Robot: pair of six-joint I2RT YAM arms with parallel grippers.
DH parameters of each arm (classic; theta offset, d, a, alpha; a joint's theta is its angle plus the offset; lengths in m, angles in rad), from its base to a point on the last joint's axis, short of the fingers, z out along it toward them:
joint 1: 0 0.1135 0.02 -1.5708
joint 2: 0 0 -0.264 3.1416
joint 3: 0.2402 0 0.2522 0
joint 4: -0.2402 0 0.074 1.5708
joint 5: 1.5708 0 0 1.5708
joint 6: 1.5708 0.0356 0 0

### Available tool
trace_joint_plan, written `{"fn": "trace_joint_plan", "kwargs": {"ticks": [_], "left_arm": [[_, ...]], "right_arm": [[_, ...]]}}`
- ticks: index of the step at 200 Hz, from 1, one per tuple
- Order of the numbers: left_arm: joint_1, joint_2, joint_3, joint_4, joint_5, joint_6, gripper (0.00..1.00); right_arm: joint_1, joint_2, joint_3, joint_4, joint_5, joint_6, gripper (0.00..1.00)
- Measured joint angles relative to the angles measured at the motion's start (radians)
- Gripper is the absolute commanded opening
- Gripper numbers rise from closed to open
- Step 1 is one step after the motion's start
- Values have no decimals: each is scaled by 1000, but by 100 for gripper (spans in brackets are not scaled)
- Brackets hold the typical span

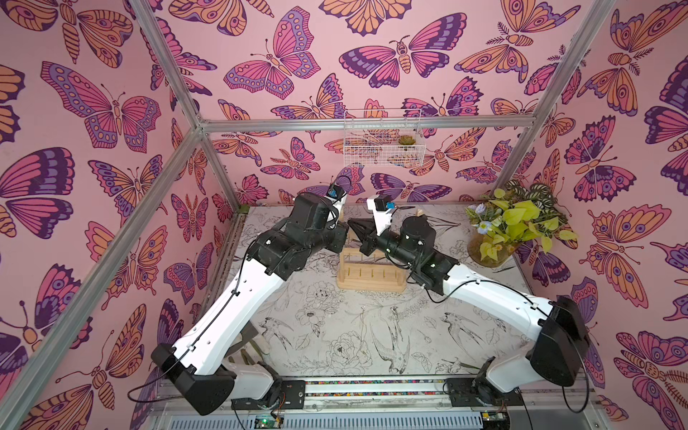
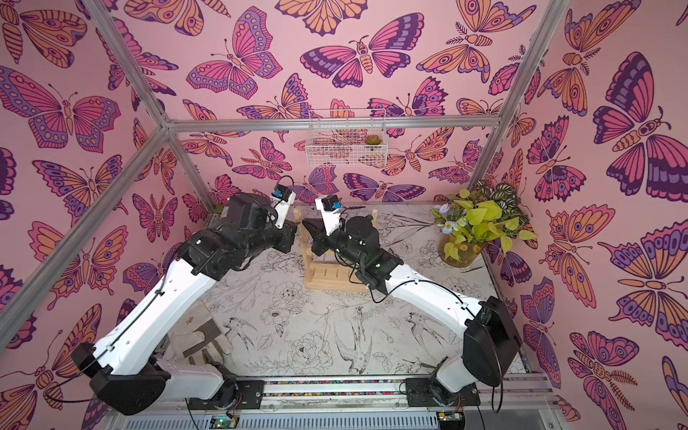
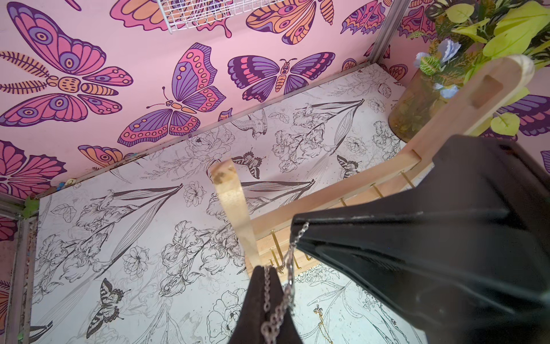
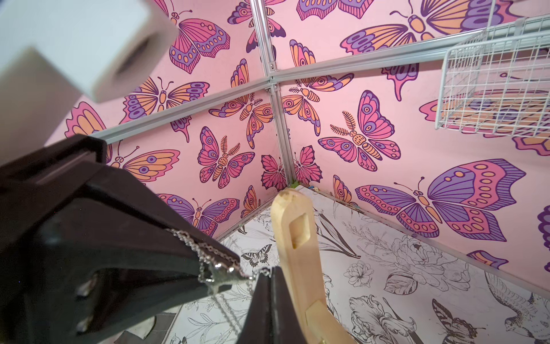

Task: Hang the necklace on the jewelry display stand
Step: Hang the necklace on the stand.

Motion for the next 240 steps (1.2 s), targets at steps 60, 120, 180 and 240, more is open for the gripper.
{"fn": "trace_joint_plan", "kwargs": {"ticks": [60, 120, 180, 240], "left_arm": [[11, 0, 0, 3, -3, 0, 0], [13, 0, 10, 3, -3, 0, 0], [13, 0, 20, 3, -3, 0, 0], [13, -2, 29, 4, -3, 0, 0]], "right_arm": [[-1, 12, 1, 3, 0, 0, 0], [-1, 13, 1, 6, -2, 0, 0], [-1, 13, 3, 6, -8, 0, 0], [-1, 13, 14, 14, -24, 6, 0]]}}
